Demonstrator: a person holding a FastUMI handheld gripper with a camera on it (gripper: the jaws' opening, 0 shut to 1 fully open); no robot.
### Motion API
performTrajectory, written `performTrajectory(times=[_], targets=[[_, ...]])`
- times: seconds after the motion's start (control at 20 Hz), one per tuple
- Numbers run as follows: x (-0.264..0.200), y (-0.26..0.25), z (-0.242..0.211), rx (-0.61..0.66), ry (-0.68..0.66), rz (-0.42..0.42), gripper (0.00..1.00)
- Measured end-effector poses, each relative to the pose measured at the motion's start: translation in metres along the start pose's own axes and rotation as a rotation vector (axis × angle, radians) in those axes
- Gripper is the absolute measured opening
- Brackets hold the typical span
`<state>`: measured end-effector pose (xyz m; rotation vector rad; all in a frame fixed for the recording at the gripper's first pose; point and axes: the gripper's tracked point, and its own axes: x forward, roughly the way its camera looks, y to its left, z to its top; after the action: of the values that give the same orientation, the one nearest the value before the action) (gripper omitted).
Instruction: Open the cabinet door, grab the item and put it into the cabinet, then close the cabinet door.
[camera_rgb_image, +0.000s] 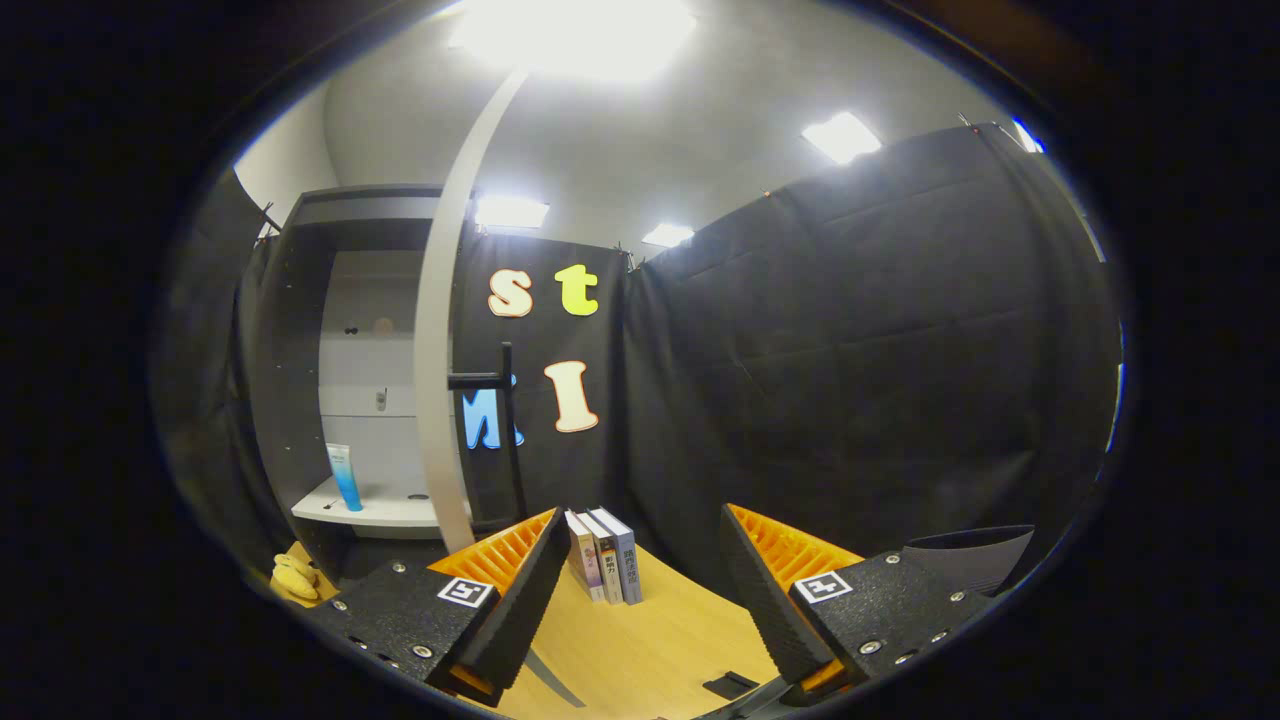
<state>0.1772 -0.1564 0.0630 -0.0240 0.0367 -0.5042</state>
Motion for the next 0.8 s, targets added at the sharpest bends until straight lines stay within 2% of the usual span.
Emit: performTrajectory(times=[0.25, 0.55, 0.8], targets=[[0.029, -0.001, -0.008, -0.008, 0.049, -0.058, 0.93], [0.027, 0.008, -0.001, -0.024, 0.044, -0.019, 0.91], [0.021, 0.011, 0.007, -0.009, 0.046, 0.047, 0.91]])
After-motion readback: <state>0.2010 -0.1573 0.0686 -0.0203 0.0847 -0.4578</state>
